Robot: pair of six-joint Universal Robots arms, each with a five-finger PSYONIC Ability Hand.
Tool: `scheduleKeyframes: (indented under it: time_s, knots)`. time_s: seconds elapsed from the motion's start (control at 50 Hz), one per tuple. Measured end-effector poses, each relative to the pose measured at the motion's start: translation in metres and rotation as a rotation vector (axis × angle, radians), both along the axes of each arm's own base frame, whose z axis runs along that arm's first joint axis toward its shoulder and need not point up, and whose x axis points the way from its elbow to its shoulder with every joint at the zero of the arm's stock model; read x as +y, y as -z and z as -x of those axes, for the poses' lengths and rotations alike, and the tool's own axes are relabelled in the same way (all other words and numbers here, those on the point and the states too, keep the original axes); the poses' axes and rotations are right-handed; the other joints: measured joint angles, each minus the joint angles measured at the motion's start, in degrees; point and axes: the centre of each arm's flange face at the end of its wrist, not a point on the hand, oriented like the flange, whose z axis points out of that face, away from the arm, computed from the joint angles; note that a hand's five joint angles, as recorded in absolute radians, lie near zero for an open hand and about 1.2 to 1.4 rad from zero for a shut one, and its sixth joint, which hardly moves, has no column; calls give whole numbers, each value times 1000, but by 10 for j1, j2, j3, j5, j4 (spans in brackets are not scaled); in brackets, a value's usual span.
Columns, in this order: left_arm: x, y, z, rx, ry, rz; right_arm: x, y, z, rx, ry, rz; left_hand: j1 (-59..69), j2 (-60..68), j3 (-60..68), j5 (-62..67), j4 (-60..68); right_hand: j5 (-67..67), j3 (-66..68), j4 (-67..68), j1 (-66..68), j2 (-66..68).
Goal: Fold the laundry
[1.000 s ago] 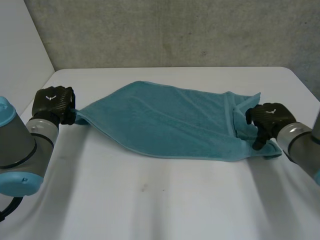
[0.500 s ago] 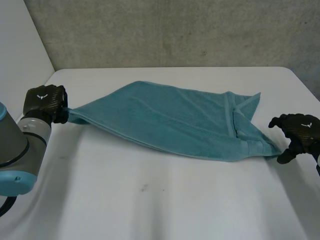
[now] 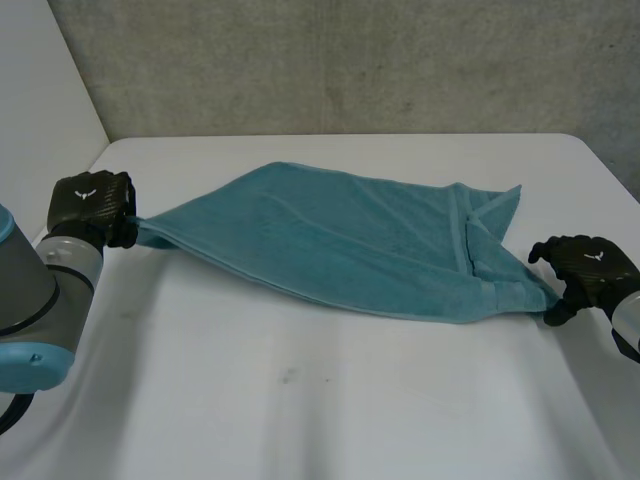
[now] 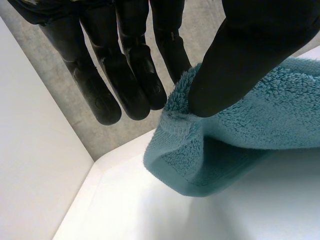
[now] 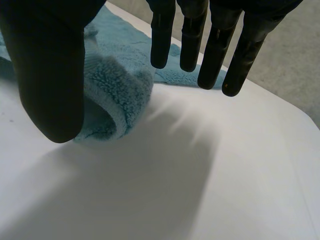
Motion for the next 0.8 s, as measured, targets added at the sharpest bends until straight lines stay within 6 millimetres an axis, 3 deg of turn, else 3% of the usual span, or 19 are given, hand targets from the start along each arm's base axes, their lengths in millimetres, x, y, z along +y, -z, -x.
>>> scheduleKeyframes:
  time_s: [0.2, 0.3, 0.42, 0.5, 0.52, 0.58, 0.68, 0.7, 0.8]
  knots:
    - [0, 1, 0, -1, 1, -2, -4, 3, -14, -7, -37, 2, 0, 0, 0, 0, 0, 36, 48, 42, 41, 55]
    - [0, 1, 1, -1, 2, -2, -9, 2, -18, -40, -38, 0, 0, 0, 0, 0, 0, 365, 373, 372, 320, 389]
    - [0, -3, 1, -3, 4, 4, -22, -10, -17, -72, -5, 27, 0, 0, 0, 0, 0, 397, 407, 410, 331, 413]
    - [1, -12, 1, -4, 4, 25, -28, -33, -13, -71, 28, 80, 0, 0, 0, 0, 0, 397, 407, 411, 331, 413]
    - [4, -27, 0, -2, 4, 55, -28, -64, -10, -59, 55, 140, 0, 0, 0, 0, 0, 397, 407, 411, 331, 413]
    - [10, -51, -1, 3, 3, 99, -21, -109, -7, -34, 80, 215, 0, 0, 0, 0, 0, 397, 407, 411, 331, 413]
    - [30, -104, -5, 15, 11, 183, 4, -176, -4, 53, 99, 294, 0, 0, 0, 0, 0, 397, 408, 411, 331, 413]
    - [43, -129, -6, 15, 19, 217, 19, -200, -4, 120, 98, 310, 0, 0, 0, 0, 0, 398, 409, 411, 331, 413]
    - [69, -167, -13, -25, 34, 253, 49, -230, -4, 280, 75, 299, 0, 0, 0, 0, 0, 400, 409, 411, 331, 413]
